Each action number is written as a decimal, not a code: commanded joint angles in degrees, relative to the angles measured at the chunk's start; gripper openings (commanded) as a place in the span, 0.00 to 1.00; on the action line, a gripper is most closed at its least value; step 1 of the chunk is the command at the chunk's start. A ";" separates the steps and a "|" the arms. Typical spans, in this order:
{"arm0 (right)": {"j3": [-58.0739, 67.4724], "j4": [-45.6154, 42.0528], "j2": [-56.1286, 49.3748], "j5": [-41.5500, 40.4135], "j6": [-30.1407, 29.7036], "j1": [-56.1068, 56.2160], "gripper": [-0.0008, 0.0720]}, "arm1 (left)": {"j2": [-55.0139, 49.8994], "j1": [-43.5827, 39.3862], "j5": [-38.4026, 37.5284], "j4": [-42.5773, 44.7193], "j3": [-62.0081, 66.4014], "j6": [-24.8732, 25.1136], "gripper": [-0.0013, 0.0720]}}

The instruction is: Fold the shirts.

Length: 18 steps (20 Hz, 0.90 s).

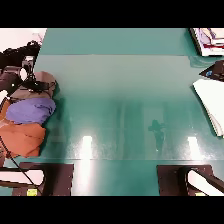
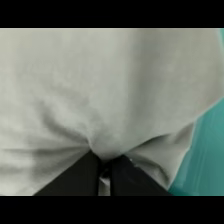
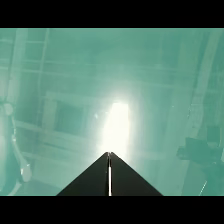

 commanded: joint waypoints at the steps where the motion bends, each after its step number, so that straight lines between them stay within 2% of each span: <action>1: 0.00 0.02 0.04 0.00 0.02 0.02 0.03 | 0.72 0.22 -4.17 0.00 2.47 -0.70 0.05; 6: 4.13 0.50 0.09 -0.09 0.02 0.02 0.03 | 15.21 0.20 -7.76 -0.85 15.41 0.02 0.05; 10: 12.68 0.50 0.09 -2.51 0.02 0.04 0.03 | 27.74 -3.13 -14.88 -4.72 27.23 4.42 0.05; 14: 18.40 0.46 0.09 -3.87 0.00 0.02 0.03 | 32.28 -17.55 -23.52 -5.40 28.35 3.91 0.05; 16: 19.54 0.46 0.09 -3.61 0.02 0.02 0.03 | 31.67 -25.59 -27.10 -8.07 24.46 2.64 0.05; 18: 19.50 0.48 0.07 -3.37 0.00 0.02 0.03 | 30.25 -33.27 -27.12 -11.04 18.01 2.36 0.05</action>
